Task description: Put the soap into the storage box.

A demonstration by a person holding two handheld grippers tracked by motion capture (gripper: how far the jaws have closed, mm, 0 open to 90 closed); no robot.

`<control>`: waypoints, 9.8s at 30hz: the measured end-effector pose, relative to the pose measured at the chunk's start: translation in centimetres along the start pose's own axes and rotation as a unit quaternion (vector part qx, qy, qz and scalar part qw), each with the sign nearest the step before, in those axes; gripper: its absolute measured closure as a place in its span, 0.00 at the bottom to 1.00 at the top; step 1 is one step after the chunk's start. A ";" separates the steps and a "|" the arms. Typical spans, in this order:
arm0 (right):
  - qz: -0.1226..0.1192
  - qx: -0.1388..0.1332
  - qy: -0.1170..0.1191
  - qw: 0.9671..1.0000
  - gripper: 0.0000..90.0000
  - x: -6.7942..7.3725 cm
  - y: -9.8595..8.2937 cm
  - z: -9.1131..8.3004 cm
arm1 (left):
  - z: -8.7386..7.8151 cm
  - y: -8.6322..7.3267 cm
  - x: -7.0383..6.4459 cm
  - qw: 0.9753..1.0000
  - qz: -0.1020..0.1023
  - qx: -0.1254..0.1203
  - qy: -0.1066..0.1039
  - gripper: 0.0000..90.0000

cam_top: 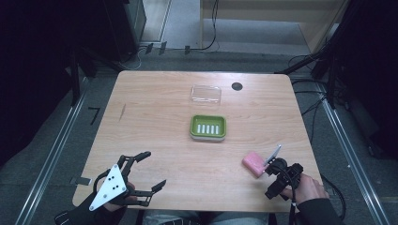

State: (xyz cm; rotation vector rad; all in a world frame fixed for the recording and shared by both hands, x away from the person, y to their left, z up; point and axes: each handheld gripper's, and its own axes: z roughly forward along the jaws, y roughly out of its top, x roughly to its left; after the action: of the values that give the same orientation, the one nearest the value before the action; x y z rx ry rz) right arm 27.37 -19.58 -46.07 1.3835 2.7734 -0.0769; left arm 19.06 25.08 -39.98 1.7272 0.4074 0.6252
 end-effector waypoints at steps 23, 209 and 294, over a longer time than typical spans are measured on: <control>-0.018 -0.027 -0.006 0.999 0.04 0.2 0.4 -0.5 | -0.1 0.0 -0.1 1.000 0.007 -0.001 -0.008 0.15; -0.112 -0.100 -0.036 0.988 0.43 -0.6 14.4 -3.5 | -0.3 -0.1 -0.6 0.999 0.027 0.007 -0.020 0.15; -0.202 -0.207 -0.022 0.957 0.43 2.1 23.9 -7.8 | -0.8 -0.2 -0.7 0.999 0.028 0.014 -0.014 0.15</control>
State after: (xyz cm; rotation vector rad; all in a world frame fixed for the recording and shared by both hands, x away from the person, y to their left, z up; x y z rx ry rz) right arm 45.05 -3.08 -39.04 0.7033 2.7672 0.4303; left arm 18.02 25.38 -40.18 1.7779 0.3508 0.6373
